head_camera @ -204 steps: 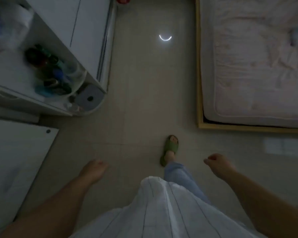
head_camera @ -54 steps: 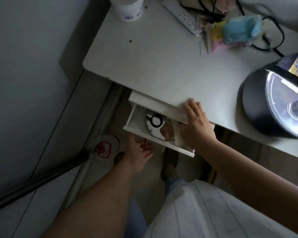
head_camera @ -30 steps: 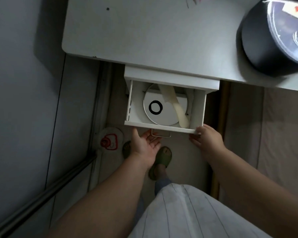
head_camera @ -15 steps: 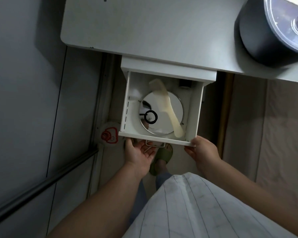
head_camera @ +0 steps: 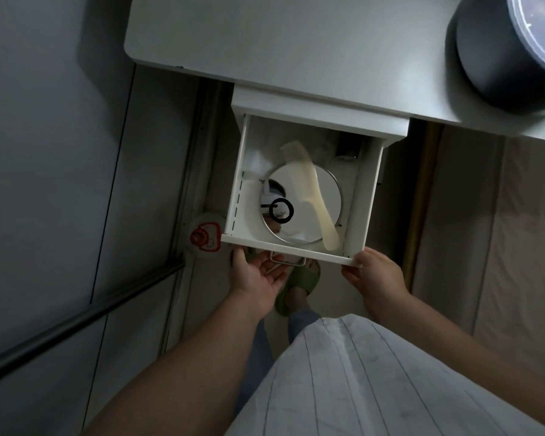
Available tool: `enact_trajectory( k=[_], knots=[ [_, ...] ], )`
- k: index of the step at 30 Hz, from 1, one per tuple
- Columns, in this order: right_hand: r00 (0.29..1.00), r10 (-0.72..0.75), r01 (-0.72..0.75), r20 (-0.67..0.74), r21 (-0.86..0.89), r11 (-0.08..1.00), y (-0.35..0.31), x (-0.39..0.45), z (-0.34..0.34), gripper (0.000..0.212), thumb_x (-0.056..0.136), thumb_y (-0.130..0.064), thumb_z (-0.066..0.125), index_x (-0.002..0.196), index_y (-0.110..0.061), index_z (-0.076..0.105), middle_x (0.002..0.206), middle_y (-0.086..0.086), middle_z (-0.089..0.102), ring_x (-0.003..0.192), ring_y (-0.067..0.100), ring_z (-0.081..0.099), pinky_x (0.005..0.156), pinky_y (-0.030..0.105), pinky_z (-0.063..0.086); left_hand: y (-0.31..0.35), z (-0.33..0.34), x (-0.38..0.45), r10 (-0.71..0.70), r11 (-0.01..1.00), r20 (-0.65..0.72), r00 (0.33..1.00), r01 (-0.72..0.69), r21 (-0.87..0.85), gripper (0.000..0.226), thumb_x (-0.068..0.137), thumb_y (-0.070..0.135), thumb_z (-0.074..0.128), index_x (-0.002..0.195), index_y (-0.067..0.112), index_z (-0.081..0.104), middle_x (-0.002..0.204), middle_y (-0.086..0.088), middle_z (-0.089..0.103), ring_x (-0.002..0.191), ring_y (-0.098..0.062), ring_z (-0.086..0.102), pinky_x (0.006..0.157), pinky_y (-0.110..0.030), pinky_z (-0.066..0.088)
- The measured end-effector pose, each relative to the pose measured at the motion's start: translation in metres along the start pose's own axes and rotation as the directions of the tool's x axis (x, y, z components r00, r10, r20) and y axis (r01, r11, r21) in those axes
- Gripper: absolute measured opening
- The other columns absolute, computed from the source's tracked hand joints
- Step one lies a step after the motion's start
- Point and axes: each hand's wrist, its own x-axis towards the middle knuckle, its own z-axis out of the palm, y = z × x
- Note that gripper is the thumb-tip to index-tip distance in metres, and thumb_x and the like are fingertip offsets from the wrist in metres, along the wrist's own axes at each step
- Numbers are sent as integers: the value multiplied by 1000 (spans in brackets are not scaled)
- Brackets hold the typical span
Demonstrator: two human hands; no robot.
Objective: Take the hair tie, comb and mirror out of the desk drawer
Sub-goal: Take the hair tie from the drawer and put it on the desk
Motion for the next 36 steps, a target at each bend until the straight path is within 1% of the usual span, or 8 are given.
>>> enact_trajectory(
  k=[7,12,14,17,21,25,29,36],
  knots=[
    [1000,-18,18,14,-13,1000,-4,-1,0,21,89,0,49,105,-5,63,93,7,57,89,25,62,84,36,57,16,-4,-6,18,991,-39,999,-12,130,44,94,41,33,91,7,61,102,-15,62,100,-30,57,105,-41,35],
    [979,-203,193,9,-359,913,-5,-12,-3,17,92,-8,51,100,-9,65,85,1,59,79,18,59,85,40,56,64,-17,-17,222,918,-188,957,-140,372,20,92,9,39,89,9,59,88,-8,62,79,-19,59,81,-34,45],
    [950,-311,283,8,-439,853,-3,-17,-4,23,92,-13,53,112,-8,64,79,-5,57,70,11,55,73,33,55,88,-17,-18,327,819,-189,926,-178,546,18,90,9,41,84,14,58,93,-10,60,88,-24,59,71,-29,44],
    [907,-420,366,17,-524,769,0,-26,-5,27,93,-19,55,117,-9,62,83,-5,56,66,2,50,53,16,39,112,-3,-23,462,614,-91,882,-244,751,19,91,16,48,102,11,62,98,-10,58,96,-22,54,81,-32,42],
    [866,-499,402,-3,-588,702,-1,-37,-2,15,90,-18,57,104,-12,61,100,6,60,72,8,51,58,15,37,129,28,-32,486,382,67,871,-281,880,33,90,24,54,120,14,59,117,-8,62,108,-26,59,98,-39,48],
    [836,-546,477,50,-557,680,-11,-44,11,21,89,-15,58,110,-13,58,105,2,54,77,6,51,60,8,35,137,54,-27,449,189,169,877,-279,942,29,90,26,53,114,12,61,110,-10,65,91,-21,58,86,-36,49],
    [850,-521,481,82,-524,703,-22,-43,39,12,89,-18,59,101,-16,59,101,0,54,83,10,56,69,17,48,145,63,-20,446,88,199,872,-264,961,39,90,27,53,127,12,55,119,-10,63,89,-19,56,80,-33,48],
    [874,-473,428,115,-643,635,-40,-24,97,28,91,-31,53,96,-7,66,96,6,64,82,21,61,65,29,52,158,65,-7,429,-73,267,863,-261,963,24,92,24,51,105,10,65,103,-8,65,85,-18,54,70,-27,38]
  ],
)
